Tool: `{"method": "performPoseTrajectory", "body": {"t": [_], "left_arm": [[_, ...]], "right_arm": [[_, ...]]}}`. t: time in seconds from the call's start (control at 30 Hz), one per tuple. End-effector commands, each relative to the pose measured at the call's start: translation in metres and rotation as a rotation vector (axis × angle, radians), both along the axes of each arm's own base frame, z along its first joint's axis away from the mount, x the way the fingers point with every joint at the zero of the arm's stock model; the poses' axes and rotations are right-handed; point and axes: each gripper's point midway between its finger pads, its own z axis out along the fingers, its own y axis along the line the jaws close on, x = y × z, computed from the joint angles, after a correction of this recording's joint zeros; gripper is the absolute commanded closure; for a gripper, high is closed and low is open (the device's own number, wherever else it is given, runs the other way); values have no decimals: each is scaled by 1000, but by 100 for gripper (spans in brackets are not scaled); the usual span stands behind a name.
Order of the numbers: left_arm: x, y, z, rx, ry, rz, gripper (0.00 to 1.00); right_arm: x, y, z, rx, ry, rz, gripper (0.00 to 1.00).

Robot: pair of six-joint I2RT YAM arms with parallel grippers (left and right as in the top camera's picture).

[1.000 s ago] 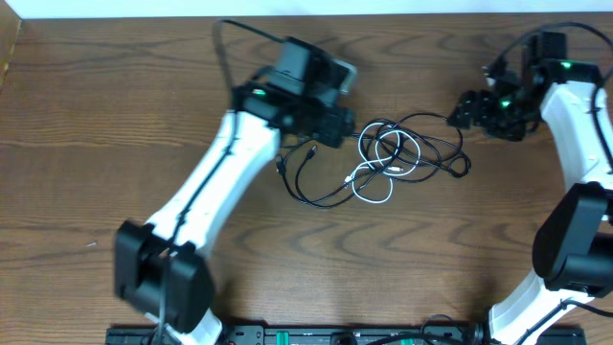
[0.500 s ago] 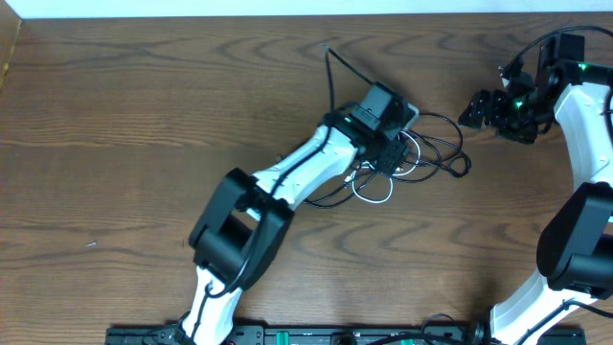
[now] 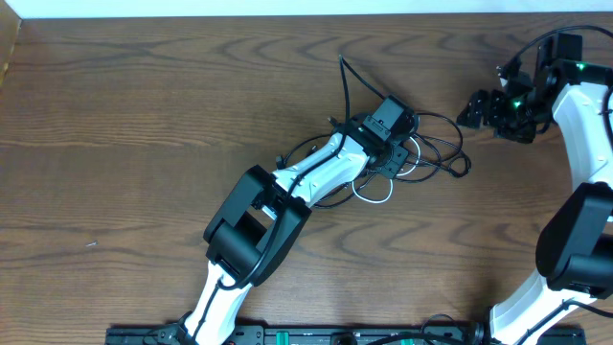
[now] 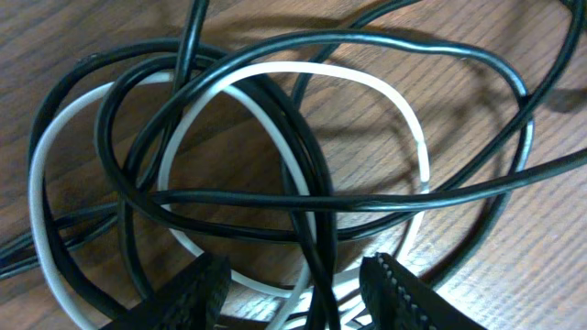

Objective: Untangle cables

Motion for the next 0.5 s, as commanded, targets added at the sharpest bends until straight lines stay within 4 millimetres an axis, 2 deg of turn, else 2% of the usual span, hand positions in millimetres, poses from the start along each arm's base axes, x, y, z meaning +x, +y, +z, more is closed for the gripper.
{"method": "performPoseTrajectory", "body": {"t": [0.0,0.13,0.2,0.37,0.4,0.47], "left_arm": [[2,5,-16,38,9,25,49],[0,8,-32,60,32,25,50],[-1,8,-34,62,35,25,54],[1,8,-24,52,23,27,81],[1,8,-18,47,18,27,87],[0,8,-2,35,8,28,92]], "right_arm": [[3,13,13,0,-38,30,14],[6,20,14,-2,-47,50,14],[6,22,14,-2,-50,54,14],[6,23,14,-1,-48,56,14],[6,23,14,-1,-48,56,14],[6,26,14,3,-49,61,14]]}}
